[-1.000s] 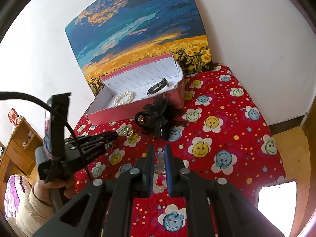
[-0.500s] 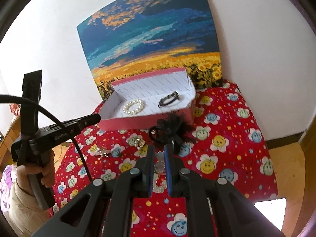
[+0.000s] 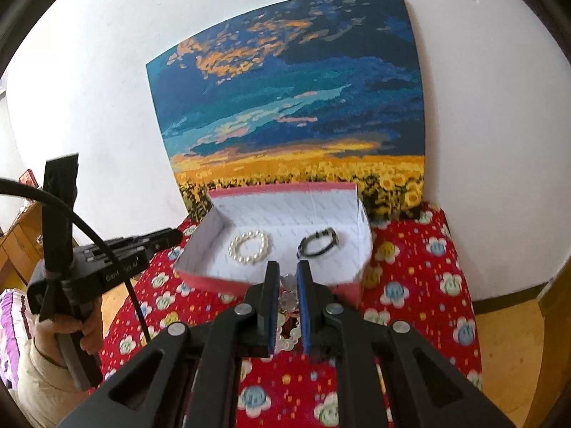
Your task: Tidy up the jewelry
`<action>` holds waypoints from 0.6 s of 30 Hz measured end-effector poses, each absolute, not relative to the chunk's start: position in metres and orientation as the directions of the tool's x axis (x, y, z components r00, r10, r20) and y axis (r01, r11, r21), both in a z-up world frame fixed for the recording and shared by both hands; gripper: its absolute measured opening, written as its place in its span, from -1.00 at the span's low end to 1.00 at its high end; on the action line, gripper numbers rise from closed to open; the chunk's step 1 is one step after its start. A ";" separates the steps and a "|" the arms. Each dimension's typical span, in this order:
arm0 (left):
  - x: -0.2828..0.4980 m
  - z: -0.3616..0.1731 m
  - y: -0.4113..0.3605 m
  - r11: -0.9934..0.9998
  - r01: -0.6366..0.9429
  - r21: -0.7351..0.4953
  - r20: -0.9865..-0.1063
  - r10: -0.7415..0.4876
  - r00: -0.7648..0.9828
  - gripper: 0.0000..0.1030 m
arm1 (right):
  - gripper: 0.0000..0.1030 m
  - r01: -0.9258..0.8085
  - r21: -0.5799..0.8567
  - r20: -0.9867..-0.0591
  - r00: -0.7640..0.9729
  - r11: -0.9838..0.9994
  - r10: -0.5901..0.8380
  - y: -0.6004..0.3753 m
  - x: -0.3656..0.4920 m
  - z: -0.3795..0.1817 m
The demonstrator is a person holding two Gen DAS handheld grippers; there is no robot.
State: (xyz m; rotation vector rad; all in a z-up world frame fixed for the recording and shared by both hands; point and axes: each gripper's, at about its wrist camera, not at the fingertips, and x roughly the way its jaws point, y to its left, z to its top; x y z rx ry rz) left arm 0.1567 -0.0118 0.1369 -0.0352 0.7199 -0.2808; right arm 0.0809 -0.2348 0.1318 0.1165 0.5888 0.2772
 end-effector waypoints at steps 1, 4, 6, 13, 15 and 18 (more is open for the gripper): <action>0.163 0.134 -0.011 0.963 0.238 -0.130 -0.648 -0.264 0.715 -0.84 | -0.78 -0.224 0.186 -0.531 0.796 0.957 0.289 -0.234 0.086 0.133; 0.178 0.124 -0.009 0.963 0.230 -0.140 -0.654 -0.264 0.709 -0.84 | -0.78 -0.217 0.181 -0.539 0.794 0.959 0.281 -0.232 0.106 0.132; 0.189 0.114 -0.007 0.964 0.220 -0.148 -0.663 -0.262 0.702 -0.84 | -0.78 -0.209 0.185 -0.551 0.787 0.960 0.277 -0.230 0.120 0.129; 0.218 0.078 -0.004 0.966 0.191 -0.175 -0.696 -0.258 0.670 -0.84 | -0.78 -0.174 0.178 -0.601 0.760 0.969 0.247 -0.226 0.162 0.103; 0.224 0.069 -0.004 0.969 0.181 -0.171 -0.706 -0.249 0.663 -0.84 | -0.78 -0.164 0.168 -0.615 0.753 0.972 0.233 -0.225 0.170 0.095; 0.230 0.057 -0.004 0.972 0.175 -0.157 -0.716 -0.233 0.657 -0.84 | -0.78 -0.146 0.165 -0.639 0.737 0.976 0.218 -0.226 0.184 0.082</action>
